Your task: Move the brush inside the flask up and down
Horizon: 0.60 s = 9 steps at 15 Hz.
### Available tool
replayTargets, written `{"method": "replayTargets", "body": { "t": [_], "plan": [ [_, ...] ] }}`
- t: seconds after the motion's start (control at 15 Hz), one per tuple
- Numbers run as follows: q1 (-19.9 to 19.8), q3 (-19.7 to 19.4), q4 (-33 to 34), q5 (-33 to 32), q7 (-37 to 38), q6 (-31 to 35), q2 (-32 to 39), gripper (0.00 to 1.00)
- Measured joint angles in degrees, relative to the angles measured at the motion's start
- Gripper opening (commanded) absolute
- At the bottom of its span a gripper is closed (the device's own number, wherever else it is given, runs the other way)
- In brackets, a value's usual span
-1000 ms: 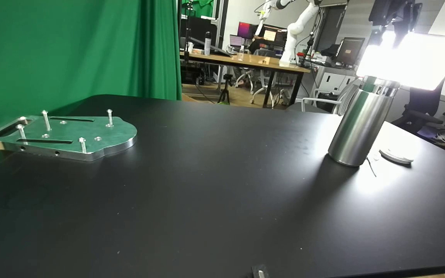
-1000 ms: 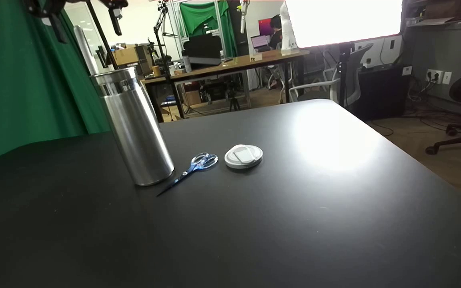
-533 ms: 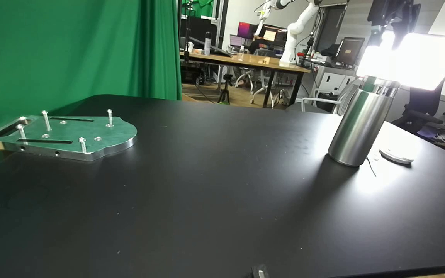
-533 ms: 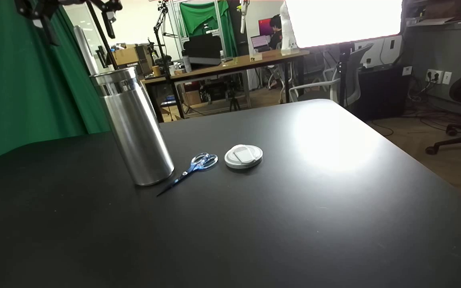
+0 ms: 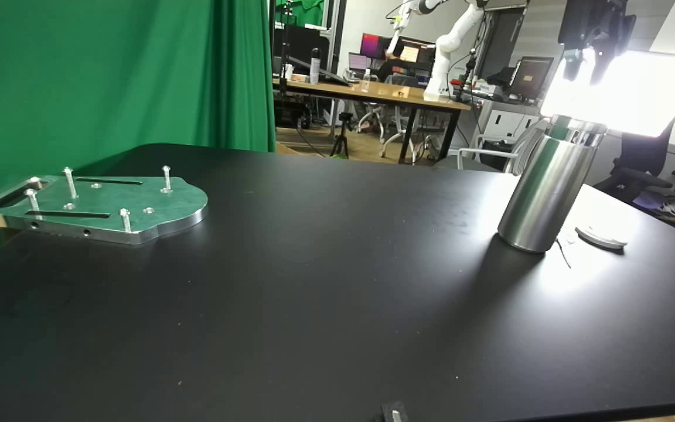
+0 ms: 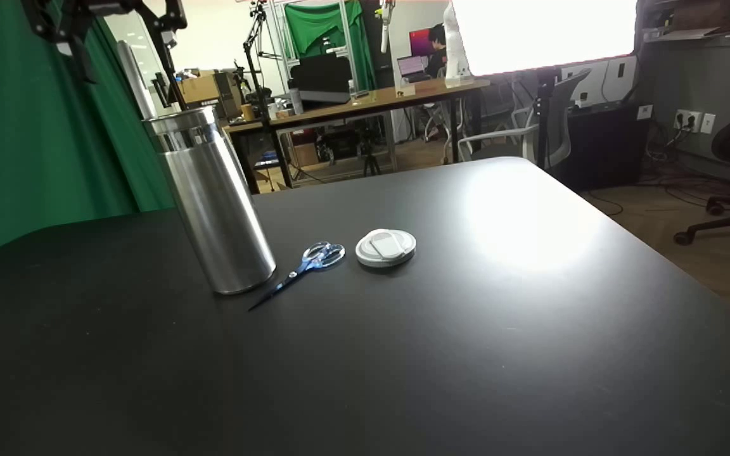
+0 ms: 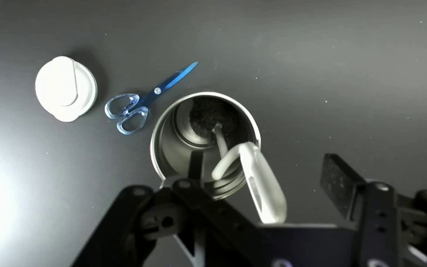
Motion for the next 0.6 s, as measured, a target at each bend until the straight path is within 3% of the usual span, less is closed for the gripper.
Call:
{"method": "replayTargets", "body": {
  "t": [0.47, 0.6],
  "plan": [
    [-0.01, 0.18, -2.05, -0.7, 0.49, 6.25, -0.68, 0.05],
    [-0.01, 0.31, -2.61, -0.69, 0.59, 7.08, -1.05, 0.0]
  ]
}}
